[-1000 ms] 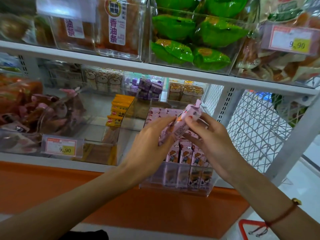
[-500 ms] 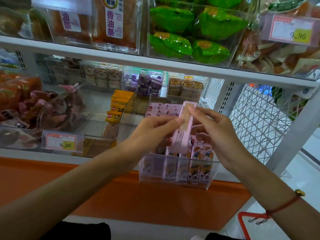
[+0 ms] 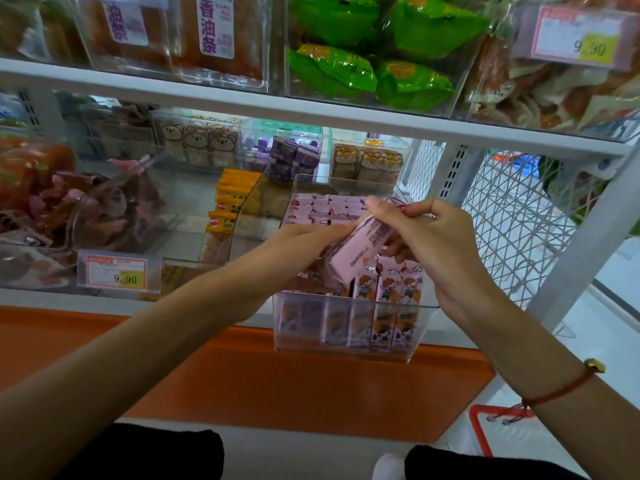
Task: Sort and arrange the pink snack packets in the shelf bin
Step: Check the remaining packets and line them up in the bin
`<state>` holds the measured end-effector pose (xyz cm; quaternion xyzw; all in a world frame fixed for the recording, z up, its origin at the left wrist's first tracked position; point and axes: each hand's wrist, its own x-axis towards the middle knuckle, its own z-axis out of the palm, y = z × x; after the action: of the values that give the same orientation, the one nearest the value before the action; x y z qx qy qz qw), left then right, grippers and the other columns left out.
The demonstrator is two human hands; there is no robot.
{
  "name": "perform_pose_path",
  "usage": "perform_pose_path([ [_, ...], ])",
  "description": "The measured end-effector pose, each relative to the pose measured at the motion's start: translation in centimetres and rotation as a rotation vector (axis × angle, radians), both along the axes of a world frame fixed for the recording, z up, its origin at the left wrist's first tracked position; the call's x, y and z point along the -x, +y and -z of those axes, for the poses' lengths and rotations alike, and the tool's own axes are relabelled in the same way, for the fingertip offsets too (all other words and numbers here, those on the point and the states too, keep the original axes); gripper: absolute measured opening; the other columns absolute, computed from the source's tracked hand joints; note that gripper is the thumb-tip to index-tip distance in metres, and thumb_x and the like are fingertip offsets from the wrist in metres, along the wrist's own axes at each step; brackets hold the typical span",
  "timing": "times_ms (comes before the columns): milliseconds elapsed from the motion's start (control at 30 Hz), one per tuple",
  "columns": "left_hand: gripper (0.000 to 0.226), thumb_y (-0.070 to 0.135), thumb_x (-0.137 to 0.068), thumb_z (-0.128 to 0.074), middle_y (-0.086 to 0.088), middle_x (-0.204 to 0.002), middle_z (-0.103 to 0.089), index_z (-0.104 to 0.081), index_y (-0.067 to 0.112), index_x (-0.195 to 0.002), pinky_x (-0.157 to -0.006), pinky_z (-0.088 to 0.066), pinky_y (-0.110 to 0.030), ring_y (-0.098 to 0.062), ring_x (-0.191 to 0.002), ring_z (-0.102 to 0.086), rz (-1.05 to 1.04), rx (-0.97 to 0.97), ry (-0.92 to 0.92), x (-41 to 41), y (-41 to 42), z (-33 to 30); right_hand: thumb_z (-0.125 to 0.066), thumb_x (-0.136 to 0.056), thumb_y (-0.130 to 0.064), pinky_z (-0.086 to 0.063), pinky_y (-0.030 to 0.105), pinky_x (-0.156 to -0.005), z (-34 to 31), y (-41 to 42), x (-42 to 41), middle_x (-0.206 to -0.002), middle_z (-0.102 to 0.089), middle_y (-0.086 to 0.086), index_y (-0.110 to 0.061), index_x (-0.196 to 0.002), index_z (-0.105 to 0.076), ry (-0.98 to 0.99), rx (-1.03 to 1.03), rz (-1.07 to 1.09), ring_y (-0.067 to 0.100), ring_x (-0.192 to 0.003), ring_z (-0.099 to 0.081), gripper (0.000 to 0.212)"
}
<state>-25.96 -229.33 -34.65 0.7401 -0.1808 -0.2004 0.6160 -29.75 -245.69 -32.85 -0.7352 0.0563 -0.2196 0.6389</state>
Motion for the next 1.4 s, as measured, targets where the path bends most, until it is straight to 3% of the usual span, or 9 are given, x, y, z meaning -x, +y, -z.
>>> perform_pose_path([
  [133,0.023,0.053,-0.083,-0.057,0.007,-0.084,-0.074,-0.073,0.037,-0.090,-0.060,-0.053,-0.016,-0.008,-0.076,-0.071,0.078,0.081,0.025,-0.4,0.1,0.1,-0.072,-0.079,-0.032,-0.049,0.017,-0.054,0.2,-0.1,-0.2,-0.066,-0.069,-0.002,-0.009,-0.100,-0.060,-0.010,-0.040,-0.077,0.008,-0.057,-0.065,0.033],
  [267,0.048,0.054,-0.075,-0.066,0.000,-0.100,-0.074,-0.064,0.024,-0.113,-0.074,-0.058,-0.027,-0.016,-0.093,-0.071,0.169,0.189,0.123,-0.9,0.4,-0.2,-0.057,-0.086,-0.028,-0.050,0.021,-0.069,0.2,-0.6,-0.5,-0.086,-0.068,-0.004,-0.018,-0.123,-0.056,-0.004,-0.251,-0.405,0.008,-0.077,-0.064,0.038],
  [367,0.028,0.047,-0.075,-0.066,-0.001,-0.098,-0.074,-0.075,0.028,-0.093,-0.076,-0.058,-0.025,-0.013,-0.092,-0.070,0.131,0.217,0.096,-0.7,0.7,-0.4,-0.054,-0.084,-0.027,-0.052,0.023,-0.071,0.1,-0.9,-0.7,-0.096,-0.068,-0.003,-0.025,-0.131,-0.052,-0.019,-0.349,-0.525,0.009,-0.085,-0.064,0.047],
  [667,0.035,0.036,-0.069,-0.082,0.018,-0.095,-0.066,-0.063,0.036,-0.099,-0.068,-0.049,-0.009,0.002,-0.084,-0.062,-0.411,0.022,-0.801,0.2,0.2,0.7,-0.062,-0.081,-0.032,-0.054,0.020,-0.071,0.9,0.0,-0.8,-0.091,-0.073,-0.003,-0.025,-0.106,-0.063,-0.128,-0.116,-0.335,0.011,-0.088,-0.070,0.027],
  [833,0.036,0.057,-0.071,-0.070,0.018,-0.094,-0.065,-0.059,0.035,-0.096,-0.075,-0.057,-0.032,-0.001,-0.088,-0.063,-0.325,-0.016,-0.726,0.7,0.0,0.3,-0.055,-0.090,-0.032,-0.054,0.032,-0.083,1.2,-0.1,-0.9,-0.097,-0.071,-0.001,-0.021,-0.115,-0.060,-0.099,0.032,-0.247,0.012,-0.094,-0.068,0.028],
  [933,0.032,0.051,-0.074,-0.066,0.017,-0.098,-0.065,-0.058,0.030,-0.097,-0.078,-0.057,-0.027,0.003,-0.091,-0.062,-0.207,0.021,-0.607,0.4,0.3,0.0,-0.057,-0.083,-0.043,-0.052,0.026,-0.081,1.4,-0.1,-0.9,-0.095,-0.073,-0.012,-0.037,-0.110,-0.053,-0.108,0.085,-0.238,0.002,-0.092,-0.067,0.029],
  [1067,0.051,0.031,-0.084,-0.065,0.015,-0.111,-0.062,-0.045,0.035,-0.131,-0.071,-0.053,-0.011,0.004,-0.095,-0.062,-0.136,0.121,-0.453,0.1,0.4,-0.1,-0.057,-0.075,-0.051,-0.045,0.029,-0.090,1.4,-0.2,-0.8,-0.109,-0.069,-0.017,-0.041,-0.120,-0.050,-0.064,0.090,-0.301,-0.001,-0.104,-0.062,0.047],
  [1200,0.033,0.025,-0.091,-0.060,0.014,-0.112,-0.065,-0.053,0.033,-0.122,-0.076,-0.055,-0.016,0.003,-0.098,-0.064,-0.192,0.344,-0.320,-0.3,0.5,-0.3,-0.060,-0.069,-0.052,-0.045,0.030,-0.096,1.8,0.5,-0.8,-0.121,-0.058,-0.019,-0.039,-0.130,-0.041,0.000,0.177,-0.387,0.000,-0.110,-0.058,0.065],
  [1400,0.053,0.031,-0.078,-0.071,0.008,-0.116,-0.064,-0.049,0.029,-0.126,-0.070,-0.050,-0.009,0.002,-0.100,-0.064,-0.255,0.403,-0.380,-0.8,0.6,0.0,-0.058,-0.086,-0.036,-0.052,0.013,-0.078,2.5,0.5,-1.4,-0.115,-0.060,-0.010,-0.033,-0.119,-0.053,-0.107,0.314,-0.279,-0.007,-0.092,-0.062,0.034],
])
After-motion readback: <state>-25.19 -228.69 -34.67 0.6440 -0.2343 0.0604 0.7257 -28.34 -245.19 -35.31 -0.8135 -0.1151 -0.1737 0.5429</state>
